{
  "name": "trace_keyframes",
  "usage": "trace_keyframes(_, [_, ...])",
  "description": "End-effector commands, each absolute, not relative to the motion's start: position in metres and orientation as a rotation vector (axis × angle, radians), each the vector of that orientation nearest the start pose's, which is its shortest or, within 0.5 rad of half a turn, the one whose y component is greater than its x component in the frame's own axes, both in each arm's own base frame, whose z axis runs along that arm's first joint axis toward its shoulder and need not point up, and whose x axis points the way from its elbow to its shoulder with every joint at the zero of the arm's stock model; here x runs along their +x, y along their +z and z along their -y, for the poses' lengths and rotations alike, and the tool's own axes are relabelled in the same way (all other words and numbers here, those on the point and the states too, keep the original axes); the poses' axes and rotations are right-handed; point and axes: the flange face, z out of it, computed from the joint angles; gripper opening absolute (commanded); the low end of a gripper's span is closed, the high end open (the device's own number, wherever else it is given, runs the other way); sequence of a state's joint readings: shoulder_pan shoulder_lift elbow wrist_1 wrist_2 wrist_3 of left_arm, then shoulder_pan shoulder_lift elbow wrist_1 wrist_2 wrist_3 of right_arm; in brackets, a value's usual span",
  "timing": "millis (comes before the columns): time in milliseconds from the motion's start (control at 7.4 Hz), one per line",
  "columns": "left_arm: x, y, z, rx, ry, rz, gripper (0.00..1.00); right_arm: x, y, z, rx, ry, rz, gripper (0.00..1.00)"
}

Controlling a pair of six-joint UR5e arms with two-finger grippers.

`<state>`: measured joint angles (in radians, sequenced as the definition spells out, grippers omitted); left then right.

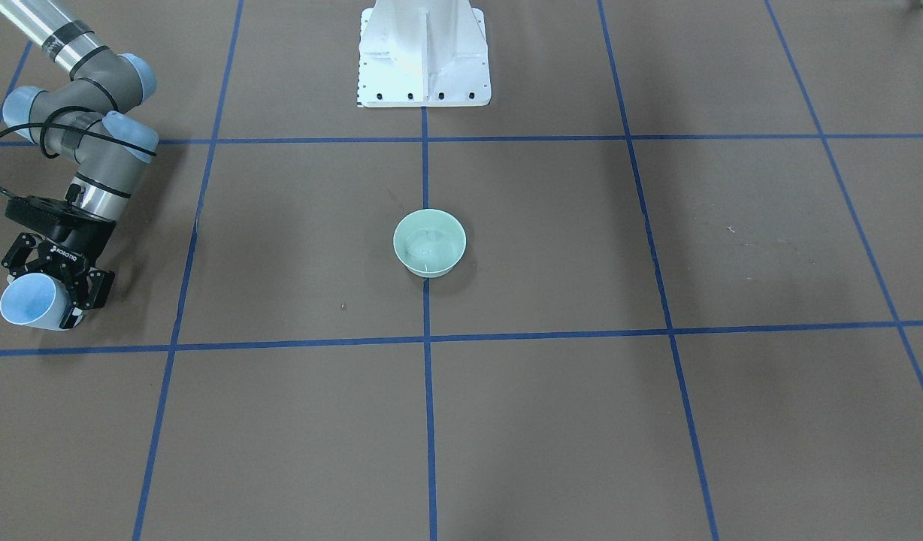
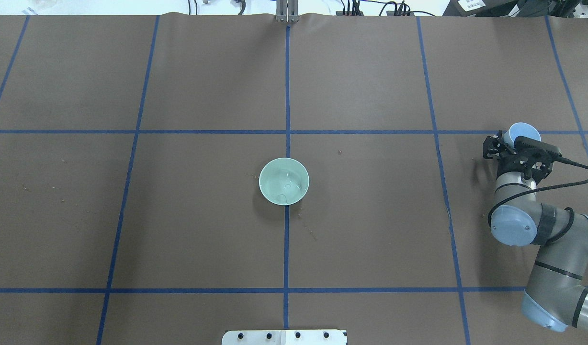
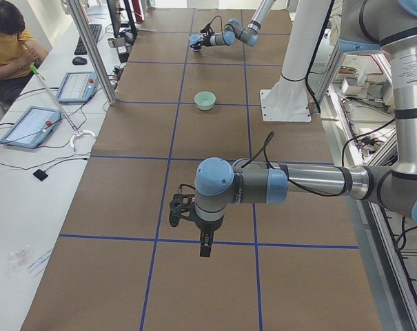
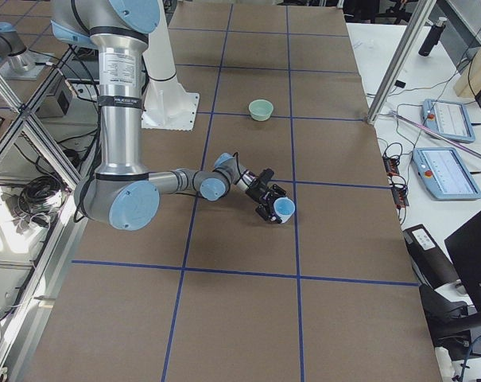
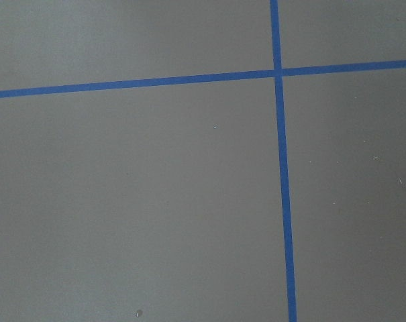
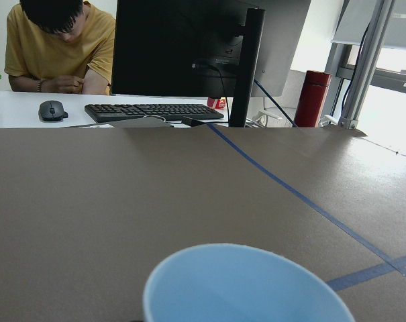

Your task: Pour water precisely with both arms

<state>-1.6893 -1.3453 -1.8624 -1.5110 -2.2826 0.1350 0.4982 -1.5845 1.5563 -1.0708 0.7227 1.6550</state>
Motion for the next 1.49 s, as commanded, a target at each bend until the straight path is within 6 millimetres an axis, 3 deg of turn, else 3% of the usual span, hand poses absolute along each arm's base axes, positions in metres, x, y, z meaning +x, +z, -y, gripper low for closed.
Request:
trace_keyframes(0, [-0.115, 0.625, 0.386, 0.097, 0.019, -0.704, 1.00, -0.345, 0.608, 0.425, 0.929, 0.742, 0.276, 0.99])
trace_keyframes(270, [-0.115, 0.626, 0.386, 0.096, 0.018, -0.705, 1.00, -0.338, 0.604, 0.425, 0.950, 0.749, 0.272, 0.99])
trace_keyframes(676, [-0.115, 0.627, 0.386, 0.094, 0.018, -0.706, 1.00, -0.325, 0.579, 0.424, 1.000, 0.778, 0.297, 0.99])
trace_keyframes(1216, [-0.115, 0.628, 0.387, 0.091, 0.015, -0.706, 1.00, -0.294, 0.569, 0.444, 1.030, 0.815, 0.261, 0.99])
trace_keyframes(1351, [-0.115, 0.628, 0.387, 0.091, 0.015, -0.706, 1.00, -0.291, 0.552, 0.451, 1.026, 0.785, 0.260, 1.00])
